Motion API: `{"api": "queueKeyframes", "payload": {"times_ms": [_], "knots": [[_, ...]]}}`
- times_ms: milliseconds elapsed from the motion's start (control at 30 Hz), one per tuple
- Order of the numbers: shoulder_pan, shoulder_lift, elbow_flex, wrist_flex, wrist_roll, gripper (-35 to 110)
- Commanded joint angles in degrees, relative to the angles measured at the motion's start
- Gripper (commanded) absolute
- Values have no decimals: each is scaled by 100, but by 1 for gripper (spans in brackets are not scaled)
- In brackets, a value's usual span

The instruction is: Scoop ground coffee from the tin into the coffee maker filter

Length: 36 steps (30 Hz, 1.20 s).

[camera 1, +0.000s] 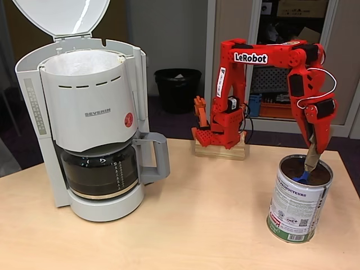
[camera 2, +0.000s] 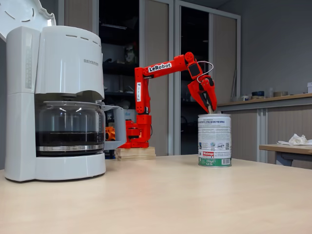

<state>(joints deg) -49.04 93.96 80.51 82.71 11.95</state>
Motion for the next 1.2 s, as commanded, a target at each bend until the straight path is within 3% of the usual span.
{"api": "queueKeyframes", "payload": {"times_ms": [0, 800, 1167], "knots": [[18, -35, -343, 167, 9, 0], [53, -1099, -2153, 659, -229, 0], [53, -325, -1468, 993, 35, 0]]}}
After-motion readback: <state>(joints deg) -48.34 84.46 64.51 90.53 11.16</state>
